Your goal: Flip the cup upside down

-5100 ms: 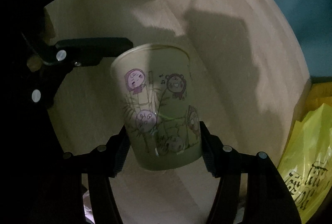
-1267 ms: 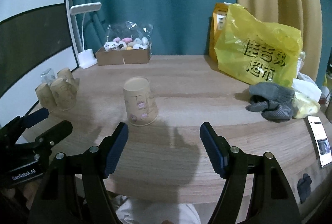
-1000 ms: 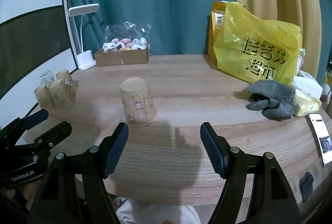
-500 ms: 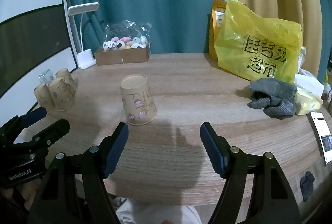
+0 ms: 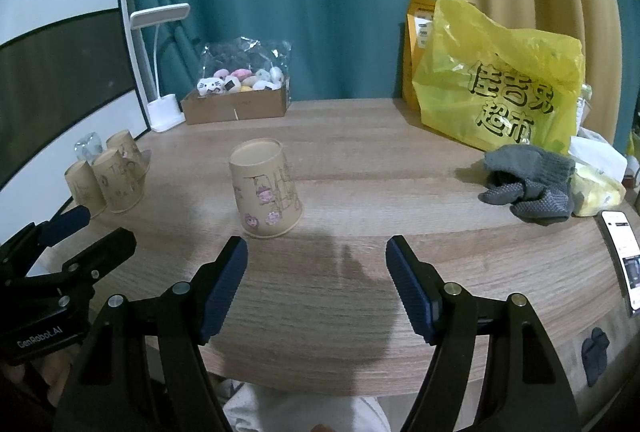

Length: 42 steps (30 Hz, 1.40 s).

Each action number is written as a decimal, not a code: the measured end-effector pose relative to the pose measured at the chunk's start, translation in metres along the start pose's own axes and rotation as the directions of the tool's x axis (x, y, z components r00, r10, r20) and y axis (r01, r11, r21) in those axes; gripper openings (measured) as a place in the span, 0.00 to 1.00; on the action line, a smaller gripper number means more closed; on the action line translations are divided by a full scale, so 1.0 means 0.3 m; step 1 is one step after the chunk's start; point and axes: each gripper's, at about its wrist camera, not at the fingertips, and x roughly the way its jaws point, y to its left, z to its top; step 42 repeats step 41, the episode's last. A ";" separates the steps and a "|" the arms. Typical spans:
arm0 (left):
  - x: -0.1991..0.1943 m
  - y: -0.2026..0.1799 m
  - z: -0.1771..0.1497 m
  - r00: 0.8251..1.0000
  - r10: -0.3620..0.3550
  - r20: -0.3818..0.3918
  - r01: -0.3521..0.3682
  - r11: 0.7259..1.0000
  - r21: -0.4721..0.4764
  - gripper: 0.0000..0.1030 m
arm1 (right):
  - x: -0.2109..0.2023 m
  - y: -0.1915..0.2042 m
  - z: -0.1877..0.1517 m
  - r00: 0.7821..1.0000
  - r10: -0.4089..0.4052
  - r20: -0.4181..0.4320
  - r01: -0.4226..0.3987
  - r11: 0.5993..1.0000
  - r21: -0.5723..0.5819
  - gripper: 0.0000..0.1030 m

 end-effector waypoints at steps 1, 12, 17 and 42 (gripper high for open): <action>0.000 0.001 0.000 1.000 -0.001 0.000 0.001 1.000 0.001 0.85 | 0.000 0.000 0.000 1.000 -0.001 0.000 0.001 1.000 0.001 0.73; -0.003 0.001 -0.007 1.000 0.010 0.004 -0.010 1.000 0.007 0.85 | -0.001 0.003 -0.005 1.000 -0.001 -0.001 0.001 1.000 0.001 0.73; -0.005 0.002 -0.006 1.000 0.010 0.004 -0.010 1.000 0.008 0.85 | -0.002 0.005 -0.008 1.000 -0.002 -0.001 0.002 1.000 0.003 0.73; -0.013 -0.001 -0.006 1.000 0.005 0.015 -0.006 1.000 0.014 0.85 | -0.008 0.013 -0.007 1.000 0.000 -0.001 0.000 1.000 0.003 0.73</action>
